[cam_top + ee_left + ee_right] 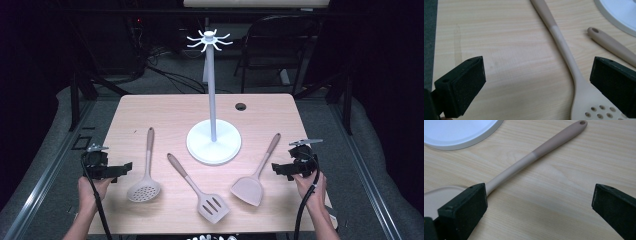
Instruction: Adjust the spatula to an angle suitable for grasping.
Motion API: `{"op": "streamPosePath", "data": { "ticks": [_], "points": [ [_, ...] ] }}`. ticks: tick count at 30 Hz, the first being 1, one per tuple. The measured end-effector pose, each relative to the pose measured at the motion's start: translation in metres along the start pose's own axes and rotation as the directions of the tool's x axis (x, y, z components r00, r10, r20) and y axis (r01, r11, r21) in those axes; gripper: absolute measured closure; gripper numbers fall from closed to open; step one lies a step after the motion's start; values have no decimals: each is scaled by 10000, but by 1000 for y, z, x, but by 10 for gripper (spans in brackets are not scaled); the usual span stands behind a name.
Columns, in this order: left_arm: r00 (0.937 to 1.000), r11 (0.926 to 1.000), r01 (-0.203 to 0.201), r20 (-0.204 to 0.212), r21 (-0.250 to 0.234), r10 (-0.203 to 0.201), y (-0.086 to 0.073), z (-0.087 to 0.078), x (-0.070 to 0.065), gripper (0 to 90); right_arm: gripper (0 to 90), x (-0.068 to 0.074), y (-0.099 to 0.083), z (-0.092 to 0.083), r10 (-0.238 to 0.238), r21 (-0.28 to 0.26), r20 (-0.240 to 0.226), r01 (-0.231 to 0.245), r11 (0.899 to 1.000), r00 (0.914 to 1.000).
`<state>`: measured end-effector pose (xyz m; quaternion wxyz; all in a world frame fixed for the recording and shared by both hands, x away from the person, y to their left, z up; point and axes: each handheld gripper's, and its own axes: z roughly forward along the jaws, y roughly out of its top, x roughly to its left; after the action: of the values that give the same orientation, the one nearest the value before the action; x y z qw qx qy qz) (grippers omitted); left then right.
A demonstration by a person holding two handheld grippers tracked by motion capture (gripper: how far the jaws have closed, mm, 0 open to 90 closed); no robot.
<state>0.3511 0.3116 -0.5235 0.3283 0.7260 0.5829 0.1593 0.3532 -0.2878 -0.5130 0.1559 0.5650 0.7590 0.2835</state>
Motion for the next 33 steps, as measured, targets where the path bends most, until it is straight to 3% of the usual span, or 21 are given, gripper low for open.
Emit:
{"op": "streamPosePath", "data": {
  "ticks": [8, 14, 21, 28, 33],
  "points": [
    [9990, 9989, -455, 51, 116, 455, 8, 10, -9, 0, 3, -16, -2, 8, 341, 363, -181, -334, 9988, 9993],
    [9986, 9984, -506, 146, 257, 503, 9, 15, -11, 0, 26, -15, -1, 5, 444, 306, -59, -442, 9986, 9990],
    [9980, 9980, -625, 56, 72, 625, 10, 12, -10, 0, 110, -11, 3, 11, 620, 515, -179, -610, 9968, 9979],
    [9989, 9988, -469, -20, -123, 469, 11, 6, -8, 0, 178, 3, 11, 21, 686, 716, -267, -666, 9952, 9973],
    [9994, 9992, 23, -352, -410, -37, 17, 2, -8, 0, 250, 26, 23, 33, 526, 810, -222, -506, 9954, 9984]
  ]
}}
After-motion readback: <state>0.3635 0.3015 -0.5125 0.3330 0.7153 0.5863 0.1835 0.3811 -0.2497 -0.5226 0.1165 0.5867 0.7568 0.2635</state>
